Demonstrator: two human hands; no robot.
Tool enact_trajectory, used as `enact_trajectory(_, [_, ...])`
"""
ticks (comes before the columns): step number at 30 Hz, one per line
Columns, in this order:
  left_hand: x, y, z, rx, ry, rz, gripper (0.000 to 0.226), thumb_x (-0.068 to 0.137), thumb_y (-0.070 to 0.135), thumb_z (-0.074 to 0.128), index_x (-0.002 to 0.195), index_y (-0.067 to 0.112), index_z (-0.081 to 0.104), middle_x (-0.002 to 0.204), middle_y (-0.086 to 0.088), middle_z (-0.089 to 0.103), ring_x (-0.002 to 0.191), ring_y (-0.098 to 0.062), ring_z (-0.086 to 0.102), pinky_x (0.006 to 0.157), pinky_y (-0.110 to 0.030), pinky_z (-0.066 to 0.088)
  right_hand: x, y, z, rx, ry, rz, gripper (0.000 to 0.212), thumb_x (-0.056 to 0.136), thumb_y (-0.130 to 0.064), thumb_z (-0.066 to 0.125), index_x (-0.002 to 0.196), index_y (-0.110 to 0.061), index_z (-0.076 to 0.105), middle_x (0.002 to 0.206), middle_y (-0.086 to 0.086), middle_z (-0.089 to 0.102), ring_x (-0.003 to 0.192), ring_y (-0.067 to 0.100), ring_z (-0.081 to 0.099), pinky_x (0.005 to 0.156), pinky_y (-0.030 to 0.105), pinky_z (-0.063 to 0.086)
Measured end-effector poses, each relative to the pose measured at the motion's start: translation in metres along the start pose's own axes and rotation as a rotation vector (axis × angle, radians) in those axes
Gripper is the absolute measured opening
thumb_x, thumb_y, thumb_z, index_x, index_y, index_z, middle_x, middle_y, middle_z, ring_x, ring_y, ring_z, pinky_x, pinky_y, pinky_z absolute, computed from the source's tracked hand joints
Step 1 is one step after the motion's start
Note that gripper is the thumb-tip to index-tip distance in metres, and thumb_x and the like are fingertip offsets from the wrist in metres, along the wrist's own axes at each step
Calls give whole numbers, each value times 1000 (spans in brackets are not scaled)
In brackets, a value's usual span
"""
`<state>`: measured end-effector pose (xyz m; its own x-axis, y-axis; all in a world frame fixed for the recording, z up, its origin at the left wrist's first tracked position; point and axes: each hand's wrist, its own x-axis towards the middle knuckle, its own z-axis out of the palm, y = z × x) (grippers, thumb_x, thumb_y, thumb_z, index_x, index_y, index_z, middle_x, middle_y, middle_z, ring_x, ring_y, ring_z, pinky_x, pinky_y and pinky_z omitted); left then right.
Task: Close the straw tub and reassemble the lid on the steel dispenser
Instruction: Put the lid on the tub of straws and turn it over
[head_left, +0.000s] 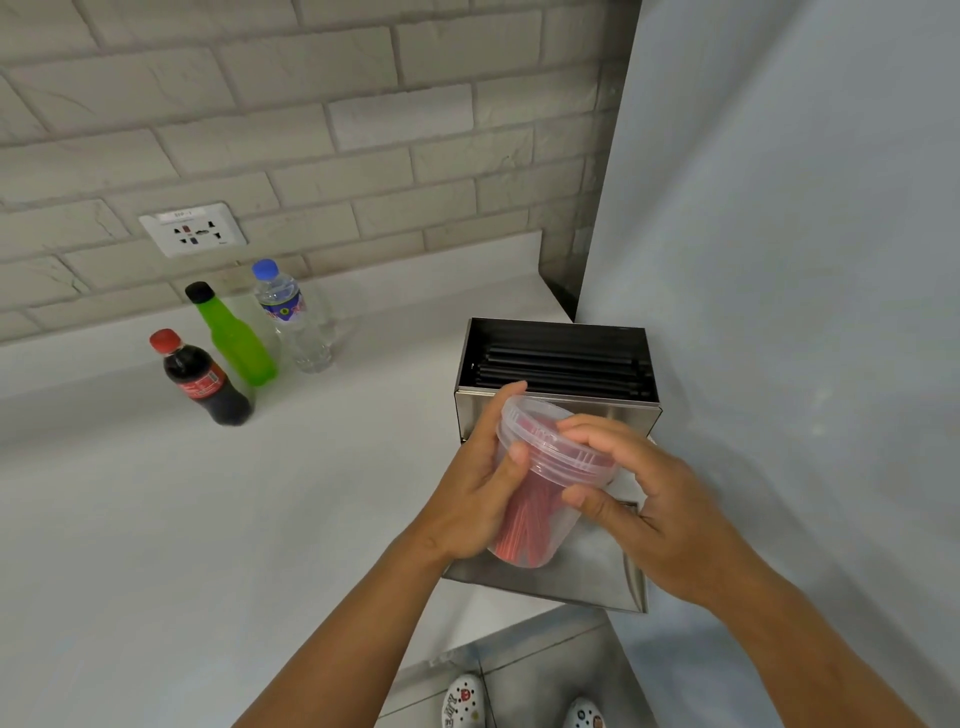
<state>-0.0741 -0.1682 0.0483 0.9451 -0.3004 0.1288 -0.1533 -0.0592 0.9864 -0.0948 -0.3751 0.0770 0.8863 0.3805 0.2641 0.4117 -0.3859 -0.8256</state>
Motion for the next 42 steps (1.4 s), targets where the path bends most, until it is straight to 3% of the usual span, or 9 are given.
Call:
enact_trajectory(8, [6,2,2,17,-7,-5,81,92,81,36,154,28,34,133,22,58,130,-11,59,97,-20,53,2,8,-10,54,21,-5,46,96,-45,64,140,-33,55,141,-19,59,134,6,54,101,11,44])
enact_trajectory(13, [12,9,3,48,34,-51,66,91,83,31,143,45,41,129,18,59,125,-7,61,95,-18,53,8,8,-11,52,63,36,44,96,-42,63,139,-34,56,136,-21,61,131,7,56,101,13,44])
enact_trajectory(17, [15,15,-1,84,47,-102,61,91,83,29,141,51,41,125,28,61,120,3,62,86,-9,53,14,10,-10,62,78,48,40,99,-31,64,138,-23,60,128,-18,67,123,6,61,95,12,48])
enact_trajectory(20, [18,18,-2,114,48,-113,44,94,79,28,129,59,45,120,28,62,116,5,64,83,-7,52,15,10,-11,84,74,42,41,97,-28,63,137,-19,61,123,-12,70,119,9,64,92,13,50])
enact_trajectory(27, [22,17,-2,154,30,-101,61,90,85,27,127,42,48,115,18,64,111,-3,68,83,-11,54,20,17,-12,99,64,28,38,99,-23,62,137,-18,62,121,-14,70,118,10,65,92,14,52])
enact_trajectory(32, [24,20,-5,110,-17,-147,51,89,86,28,131,60,44,121,28,63,115,2,66,88,-17,56,21,23,-16,121,91,24,32,102,-29,61,133,-21,65,125,-14,70,120,12,65,95,22,53])
enact_trajectory(36, [22,17,-9,79,-33,-171,77,81,95,27,151,63,25,143,30,53,133,1,56,107,-31,53,24,21,-22,160,77,32,38,99,-37,58,134,-24,65,126,-12,71,120,15,66,94,22,54])
enact_trajectory(39, [30,21,-9,59,-25,-145,81,80,94,36,154,64,18,142,40,48,131,14,52,100,-15,51,30,22,-23,170,90,24,38,100,-36,57,134,-23,64,126,-10,71,119,17,67,93,26,56])
enact_trajectory(42, [31,21,-5,52,18,-122,80,87,84,47,155,47,29,135,30,57,129,1,59,95,-13,52,27,24,-19,134,112,12,37,100,-39,58,135,-26,64,128,-11,70,121,16,65,94,25,55])
